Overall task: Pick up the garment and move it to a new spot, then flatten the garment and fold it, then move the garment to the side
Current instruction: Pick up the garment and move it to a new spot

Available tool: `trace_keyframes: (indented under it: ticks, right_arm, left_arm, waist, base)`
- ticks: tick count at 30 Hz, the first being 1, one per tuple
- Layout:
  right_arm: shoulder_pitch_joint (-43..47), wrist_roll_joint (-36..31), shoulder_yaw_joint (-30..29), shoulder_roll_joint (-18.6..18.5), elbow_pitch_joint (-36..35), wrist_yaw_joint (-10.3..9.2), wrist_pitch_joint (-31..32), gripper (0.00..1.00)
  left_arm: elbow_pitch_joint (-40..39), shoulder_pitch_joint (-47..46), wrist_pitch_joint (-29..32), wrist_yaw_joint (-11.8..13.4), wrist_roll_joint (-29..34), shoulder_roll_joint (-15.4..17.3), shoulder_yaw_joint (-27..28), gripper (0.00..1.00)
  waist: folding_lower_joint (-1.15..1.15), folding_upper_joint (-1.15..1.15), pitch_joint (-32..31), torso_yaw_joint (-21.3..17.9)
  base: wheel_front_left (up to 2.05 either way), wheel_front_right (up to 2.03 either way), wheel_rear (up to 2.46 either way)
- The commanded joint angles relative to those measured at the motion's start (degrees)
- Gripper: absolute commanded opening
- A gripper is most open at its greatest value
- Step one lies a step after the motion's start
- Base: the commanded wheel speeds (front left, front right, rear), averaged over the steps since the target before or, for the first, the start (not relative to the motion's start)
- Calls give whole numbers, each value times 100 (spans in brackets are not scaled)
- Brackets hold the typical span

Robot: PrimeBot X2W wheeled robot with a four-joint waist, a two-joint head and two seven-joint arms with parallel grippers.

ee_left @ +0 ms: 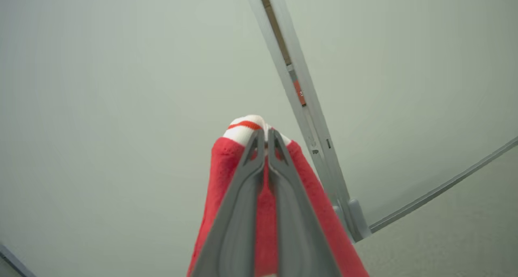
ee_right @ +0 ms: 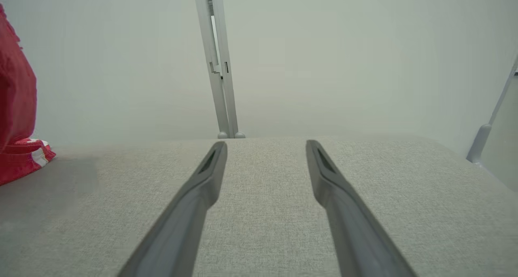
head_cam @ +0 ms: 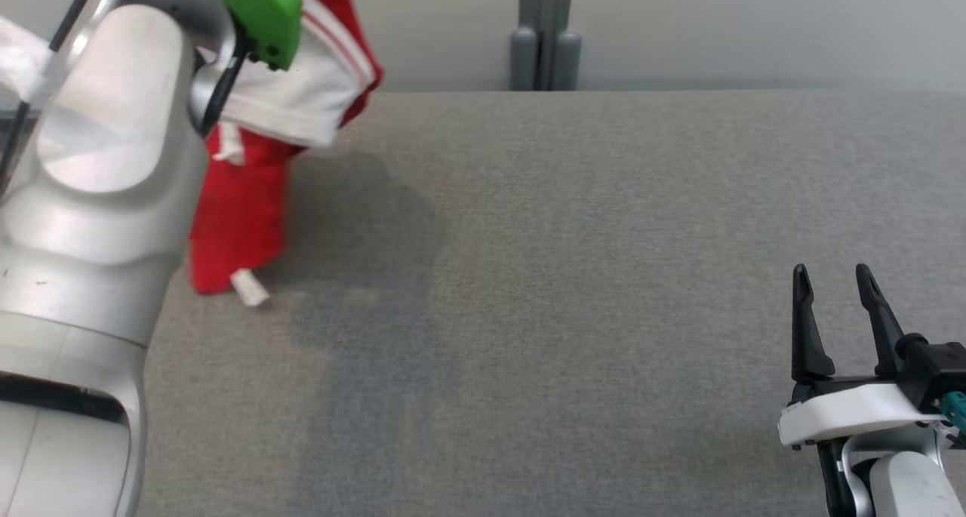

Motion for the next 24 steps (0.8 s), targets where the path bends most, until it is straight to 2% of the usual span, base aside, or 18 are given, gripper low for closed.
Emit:
trace_keyframes:
  ticks: [1,9,12,18,24]
  right_arm:
    - [82,45,-23,-15,17,1,-18,100]
    - [73,135,-201,-16,29,1,-18,100]
    - [16,153,-236,-15,25,1,-18,100]
    - [-138,233,-205,-15,10,1,-18,100]
    - [-299,246,-162,-15,11,1,-18,100]
  left_arm:
    - [-251,-165,30,-7,-192,-95,-98,0]
    - [-1324,-204,350,-4,-1278,-687,-162,0]
    - [-1352,63,508,127,-1365,-764,-218,0]
    - [-695,995,504,409,-1535,-701,-257,0]
    - [340,1934,134,704,-1608,-568,-202,0]
  waist:
    - [0,0,-311,-508]
    - [0,0,-142,-948]
    - [0,0,-35,-1019]
    - [0,0,263,-1090]
    - [0,0,588,-1072]
  base:
    - [0,0,0]
    - [0,0,0]
    - [0,0,0]
    - [0,0,0]
    - [0,0,0]
